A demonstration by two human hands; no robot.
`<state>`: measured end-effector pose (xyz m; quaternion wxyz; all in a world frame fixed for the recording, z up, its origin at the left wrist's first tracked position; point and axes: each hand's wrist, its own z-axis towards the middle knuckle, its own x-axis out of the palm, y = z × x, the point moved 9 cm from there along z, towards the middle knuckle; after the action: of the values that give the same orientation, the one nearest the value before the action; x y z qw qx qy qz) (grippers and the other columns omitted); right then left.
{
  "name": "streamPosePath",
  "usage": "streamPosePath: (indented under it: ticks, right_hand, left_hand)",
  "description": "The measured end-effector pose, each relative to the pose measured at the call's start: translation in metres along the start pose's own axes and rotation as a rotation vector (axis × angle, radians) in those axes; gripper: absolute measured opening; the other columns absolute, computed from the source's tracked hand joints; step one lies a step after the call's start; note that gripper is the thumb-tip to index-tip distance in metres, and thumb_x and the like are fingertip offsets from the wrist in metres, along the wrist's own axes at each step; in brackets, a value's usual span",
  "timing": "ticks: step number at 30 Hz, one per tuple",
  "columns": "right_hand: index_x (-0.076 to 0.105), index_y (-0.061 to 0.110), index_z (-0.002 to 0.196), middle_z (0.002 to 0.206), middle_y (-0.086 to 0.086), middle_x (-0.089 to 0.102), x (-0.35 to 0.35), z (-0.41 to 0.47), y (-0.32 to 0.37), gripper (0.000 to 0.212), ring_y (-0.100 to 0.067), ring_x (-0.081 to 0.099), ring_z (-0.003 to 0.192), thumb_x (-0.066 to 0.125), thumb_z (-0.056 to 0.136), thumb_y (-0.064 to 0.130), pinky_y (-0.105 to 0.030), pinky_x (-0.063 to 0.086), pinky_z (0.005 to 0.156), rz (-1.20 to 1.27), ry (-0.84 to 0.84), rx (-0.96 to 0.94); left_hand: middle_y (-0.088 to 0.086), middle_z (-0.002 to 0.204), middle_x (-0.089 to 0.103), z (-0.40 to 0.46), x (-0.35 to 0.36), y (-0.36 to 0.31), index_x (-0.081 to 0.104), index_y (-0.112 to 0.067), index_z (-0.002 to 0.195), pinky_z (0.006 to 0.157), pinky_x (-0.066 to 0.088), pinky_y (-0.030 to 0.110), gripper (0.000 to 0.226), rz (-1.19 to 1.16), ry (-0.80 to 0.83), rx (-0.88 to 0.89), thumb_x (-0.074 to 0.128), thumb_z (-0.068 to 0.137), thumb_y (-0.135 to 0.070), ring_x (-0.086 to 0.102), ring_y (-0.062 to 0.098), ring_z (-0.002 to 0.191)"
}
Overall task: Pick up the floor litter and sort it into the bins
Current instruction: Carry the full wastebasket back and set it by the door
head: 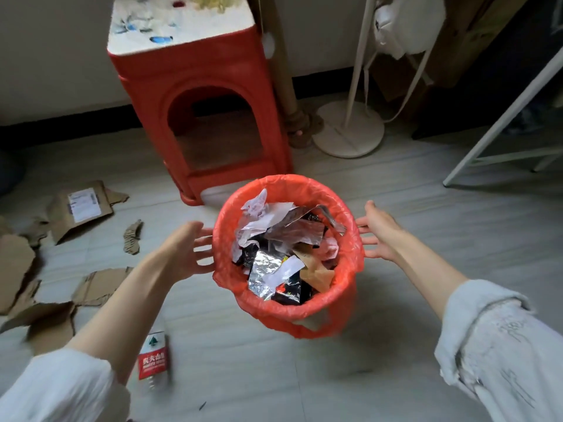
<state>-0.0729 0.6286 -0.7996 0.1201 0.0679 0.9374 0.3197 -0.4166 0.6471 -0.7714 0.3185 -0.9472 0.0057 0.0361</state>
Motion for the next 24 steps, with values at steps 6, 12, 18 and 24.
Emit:
streamPosePath:
  ticks: [6, 12, 18, 24]
  right_hand:
    - [0.054, 0.005, 0.098, 0.096, -0.009, 0.054, -0.054, -0.115, 0.012, 0.056, -0.024, 0.053, 0.093, 0.019, 0.1, 0.047, -0.042, 0.043, 0.083, -0.005, 0.074, 0.2]
    - [0.051, 0.013, 0.08, 0.085, -0.006, 0.051, -0.124, -0.283, 0.027, 0.036, -0.021, 0.051, 0.084, 0.03, 0.1, 0.034, -0.043, 0.041, 0.088, 0.079, 0.089, 0.361]
    - [0.055, 0.014, 0.083, 0.086, -0.005, 0.054, -0.261, -0.423, 0.055, 0.03, -0.018, 0.051, 0.077, 0.037, 0.099, 0.032, -0.04, 0.043, 0.079, 0.26, 0.032, 0.391]
    - [0.055, 0.014, 0.084, 0.086, -0.005, 0.054, -0.385, -0.505, 0.048, 0.028, -0.018, 0.051, 0.076, 0.039, 0.098, 0.032, -0.034, 0.043, 0.067, 0.444, -0.064, 0.356]
  left_hand:
    - [0.014, 0.097, 0.057, -0.121, 0.02, -0.007, 0.055, -0.005, 0.102, 0.071, 0.047, 0.042, 0.038, 0.075, 0.056, -0.154, 0.024, 0.098, -0.027, 0.056, 0.028, 0.087]
    - [0.01, 0.093, 0.057, -0.289, 0.037, -0.045, 0.057, -0.008, 0.098, 0.067, 0.047, 0.04, 0.041, 0.162, 0.06, -0.213, 0.024, 0.101, -0.034, 0.055, 0.025, 0.083]
    - [0.01, 0.101, 0.058, -0.426, 0.12, -0.109, 0.058, -0.01, 0.106, 0.073, 0.048, 0.044, 0.042, 0.235, 0.254, -0.159, 0.03, 0.099, -0.041, 0.057, 0.027, 0.09]
    - [0.007, 0.093, 0.056, -0.5, 0.238, -0.149, 0.061, -0.014, 0.099, 0.074, 0.048, 0.045, 0.04, 0.29, 0.365, -0.072, 0.033, 0.097, -0.043, 0.057, 0.025, 0.086]
